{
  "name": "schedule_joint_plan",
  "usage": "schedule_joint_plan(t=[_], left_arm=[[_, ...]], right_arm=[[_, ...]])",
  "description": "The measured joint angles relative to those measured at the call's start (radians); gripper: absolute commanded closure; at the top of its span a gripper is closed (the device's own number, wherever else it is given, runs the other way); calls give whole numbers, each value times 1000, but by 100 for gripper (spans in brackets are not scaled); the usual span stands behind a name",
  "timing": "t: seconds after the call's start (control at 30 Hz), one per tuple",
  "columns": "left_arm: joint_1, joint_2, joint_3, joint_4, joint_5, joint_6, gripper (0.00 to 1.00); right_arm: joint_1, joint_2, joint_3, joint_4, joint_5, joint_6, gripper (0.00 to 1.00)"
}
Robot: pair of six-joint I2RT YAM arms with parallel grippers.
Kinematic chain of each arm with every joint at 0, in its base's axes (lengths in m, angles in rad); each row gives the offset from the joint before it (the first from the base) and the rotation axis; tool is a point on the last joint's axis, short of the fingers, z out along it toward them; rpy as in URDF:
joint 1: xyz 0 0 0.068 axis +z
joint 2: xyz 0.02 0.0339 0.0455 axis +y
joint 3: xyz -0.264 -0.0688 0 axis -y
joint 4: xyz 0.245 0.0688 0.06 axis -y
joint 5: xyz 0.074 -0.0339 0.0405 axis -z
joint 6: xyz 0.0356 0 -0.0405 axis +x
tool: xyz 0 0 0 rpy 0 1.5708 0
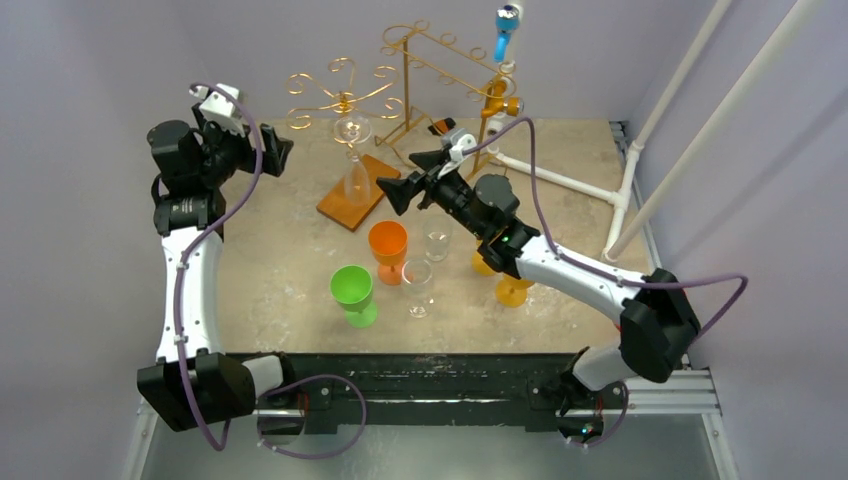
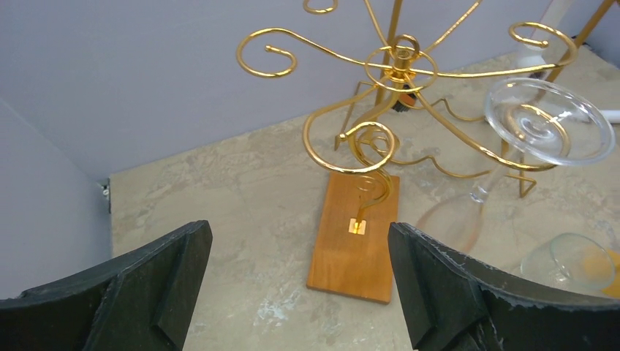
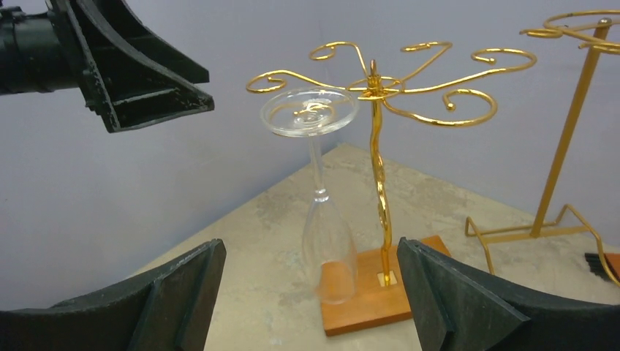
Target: Place the wine glass upside down on the wine glass rack
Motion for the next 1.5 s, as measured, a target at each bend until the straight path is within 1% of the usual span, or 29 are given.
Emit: schedule_joint_plan(t=[0.13, 0.23, 0.37, 0.47, 0.5, 0.57, 0.63, 0.67, 0.7, 0.77, 0.83, 0.97, 1.07, 1.17, 1.3, 1.4, 1.5], left_arm=[[0, 0, -30, 12, 59, 11, 0], [0, 7, -31, 29, 103, 5, 0], [0, 40, -27, 64, 130, -54, 0], [0, 73, -24, 90, 139, -116, 1], [0, 84, -21, 97, 140, -135, 3], [0, 105, -4, 102, 136, -171, 11], [0, 127, 25, 107, 127, -196, 29], [0, 139, 45, 109, 124, -206, 40], [0, 150, 66, 112, 121, -219, 47], [0, 168, 104, 120, 115, -230, 55], [0, 174, 128, 126, 106, -229, 58], [0, 174, 146, 129, 80, -224, 61], [0, 179, 147, 134, 62, -220, 63], [-1, 200, 147, 147, 57, -222, 64], [-8, 228, 144, 151, 53, -233, 60], [-11, 225, 126, 150, 65, -257, 58], [-12, 218, 114, 149, 73, -284, 45]], right_arm=[[8, -80, 39, -208, 22, 9, 1], [25, -81, 159, -452, 51, 8, 1], [37, -77, 281, -707, 79, 8, 1], [38, -82, 309, -821, 101, 16, 1], [38, -85, 309, -852, 105, 21, 1], [38, -86, 311, -915, 110, 30, 5], [38, -84, 320, -970, 113, 36, 10], [38, -83, 326, -989, 117, 39, 14], [38, -82, 336, -1008, 121, 43, 17], [38, -74, 367, -1039, 125, 48, 24], [38, -67, 397, -1054, 125, 53, 30], [38, -63, 422, -1075, 126, 56, 31], [38, -55, 431, -1095, 128, 56, 29], [38, -38, 440, -1109, 135, 56, 26], [38, -29, 442, -1128, 149, 54, 20], [35, -30, 443, -1138, 153, 54, 20], [13, -26, 460, -1154, 139, 65, 23]])
